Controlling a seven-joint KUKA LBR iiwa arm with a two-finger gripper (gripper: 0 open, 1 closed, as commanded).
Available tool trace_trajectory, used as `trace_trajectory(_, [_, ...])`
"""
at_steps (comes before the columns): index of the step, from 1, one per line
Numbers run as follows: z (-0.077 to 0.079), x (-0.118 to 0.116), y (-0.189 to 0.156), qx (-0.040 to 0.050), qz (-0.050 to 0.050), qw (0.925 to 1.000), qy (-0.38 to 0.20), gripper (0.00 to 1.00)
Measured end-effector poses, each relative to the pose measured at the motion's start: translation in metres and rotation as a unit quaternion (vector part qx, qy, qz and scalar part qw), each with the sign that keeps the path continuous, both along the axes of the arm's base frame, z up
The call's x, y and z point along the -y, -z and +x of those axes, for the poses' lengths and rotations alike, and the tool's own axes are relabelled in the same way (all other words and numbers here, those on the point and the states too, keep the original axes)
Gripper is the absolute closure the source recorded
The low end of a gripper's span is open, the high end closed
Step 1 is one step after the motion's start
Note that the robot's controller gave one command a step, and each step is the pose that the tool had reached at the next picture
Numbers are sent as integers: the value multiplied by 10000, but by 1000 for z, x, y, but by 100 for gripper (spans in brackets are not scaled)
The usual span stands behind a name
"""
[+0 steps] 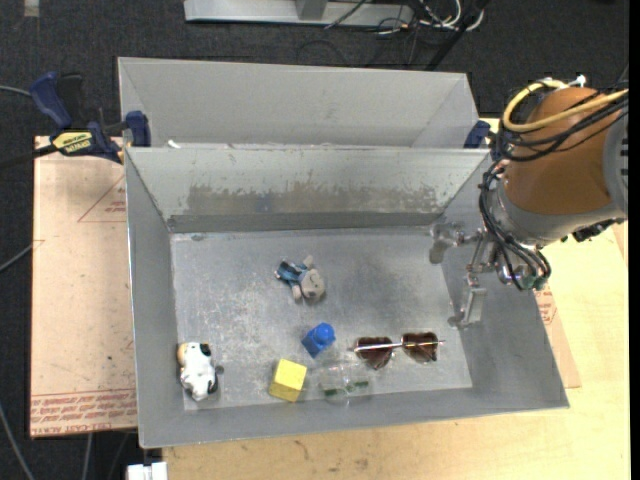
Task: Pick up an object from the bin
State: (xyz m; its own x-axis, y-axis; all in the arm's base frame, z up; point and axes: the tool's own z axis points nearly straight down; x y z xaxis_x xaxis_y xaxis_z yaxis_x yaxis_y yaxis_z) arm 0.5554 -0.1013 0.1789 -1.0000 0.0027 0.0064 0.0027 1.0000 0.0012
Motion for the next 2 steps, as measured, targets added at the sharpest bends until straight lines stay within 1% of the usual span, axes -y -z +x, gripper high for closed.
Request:
trace_trajectory(1, [2,-1,-5,38,-5,10000,-14,0])
trace_trajectory(2, [-13,-9,46,55,-6,9986,-528,0])
